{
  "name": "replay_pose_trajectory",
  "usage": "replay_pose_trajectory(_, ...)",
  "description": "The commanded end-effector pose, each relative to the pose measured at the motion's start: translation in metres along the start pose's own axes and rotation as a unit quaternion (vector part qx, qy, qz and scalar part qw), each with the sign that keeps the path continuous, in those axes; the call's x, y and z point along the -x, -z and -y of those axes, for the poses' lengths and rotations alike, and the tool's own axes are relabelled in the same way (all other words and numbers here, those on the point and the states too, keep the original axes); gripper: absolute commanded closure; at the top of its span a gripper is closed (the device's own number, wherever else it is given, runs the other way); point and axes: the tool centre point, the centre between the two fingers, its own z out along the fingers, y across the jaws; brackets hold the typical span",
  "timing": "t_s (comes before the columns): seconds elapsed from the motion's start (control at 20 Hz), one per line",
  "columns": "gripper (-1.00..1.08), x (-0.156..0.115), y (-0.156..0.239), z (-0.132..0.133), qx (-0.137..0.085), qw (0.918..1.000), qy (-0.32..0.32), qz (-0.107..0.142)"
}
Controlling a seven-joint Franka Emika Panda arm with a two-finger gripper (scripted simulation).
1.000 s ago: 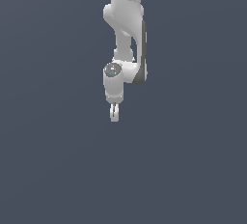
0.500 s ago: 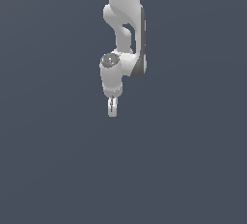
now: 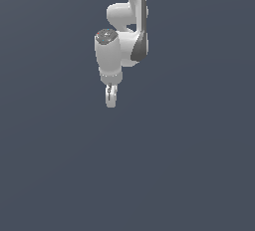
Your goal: Pick up the object and move it to a goal position.
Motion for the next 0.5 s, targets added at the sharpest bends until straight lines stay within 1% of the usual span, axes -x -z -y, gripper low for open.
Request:
replay_pose_trajectory(0.0,1.08,-0.005,0.025,-0.004,0.0,1.0,0.0,0.0)
replay_pose_trajectory(0.45,1.08,-0.023,0.117,-0.014,0.0,1.0,-0.001,-0.002)
